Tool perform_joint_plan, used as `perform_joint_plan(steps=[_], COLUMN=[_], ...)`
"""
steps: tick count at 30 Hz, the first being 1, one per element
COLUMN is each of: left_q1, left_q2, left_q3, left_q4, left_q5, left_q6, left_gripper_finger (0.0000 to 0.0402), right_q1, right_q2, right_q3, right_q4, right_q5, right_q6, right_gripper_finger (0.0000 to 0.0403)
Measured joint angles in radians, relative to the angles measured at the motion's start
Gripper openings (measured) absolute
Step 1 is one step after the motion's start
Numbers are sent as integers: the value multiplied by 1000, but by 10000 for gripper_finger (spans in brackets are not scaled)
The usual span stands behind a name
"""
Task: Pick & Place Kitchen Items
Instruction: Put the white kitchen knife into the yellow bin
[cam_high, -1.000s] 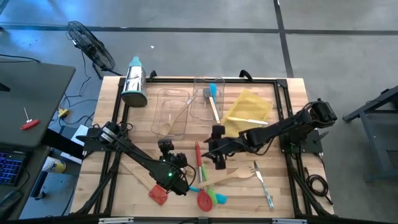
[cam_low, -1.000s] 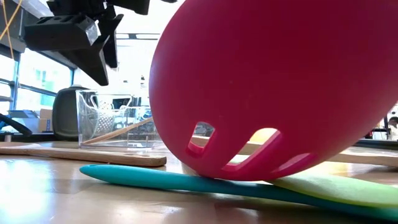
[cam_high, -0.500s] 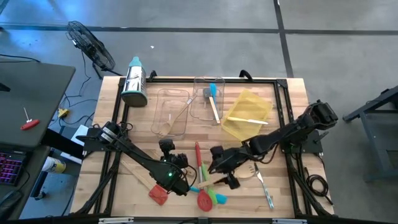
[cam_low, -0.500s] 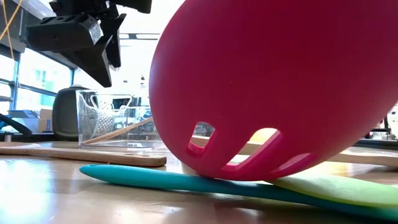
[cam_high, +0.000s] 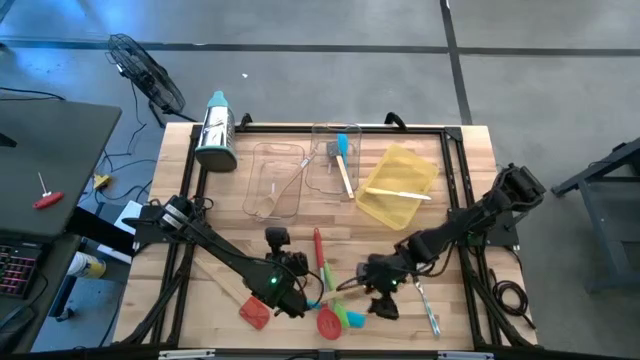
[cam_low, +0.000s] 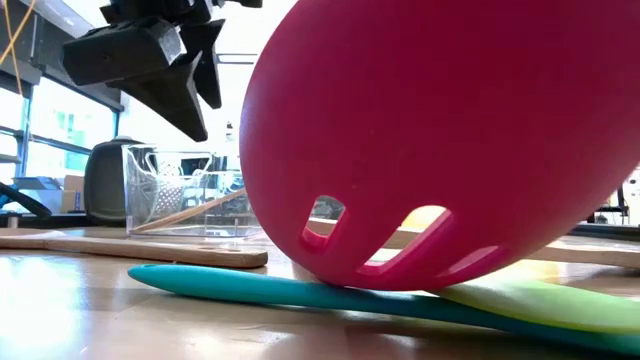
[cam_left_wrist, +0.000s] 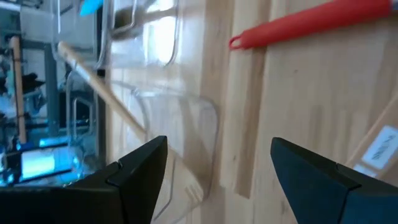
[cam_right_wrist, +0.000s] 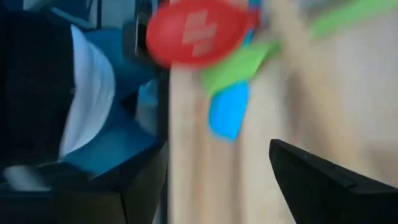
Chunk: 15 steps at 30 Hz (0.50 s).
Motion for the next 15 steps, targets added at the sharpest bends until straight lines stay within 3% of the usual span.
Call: perform_joint_plan(steps=[10, 15], left_q1=[0, 0], left_q2=[0, 0], left_q3=[0, 0], left_q4=[147, 162], left_q5=[2, 4], left_q6=[67, 65], left_gripper_finger=[283, 283], right_q1=[165, 251], right_q2=[0, 0], right_q3=[0, 0], right_q4=[-84, -110], right_q5=[-33, 8], right_q6=[533, 704], right_gripper_finger=[275, 275])
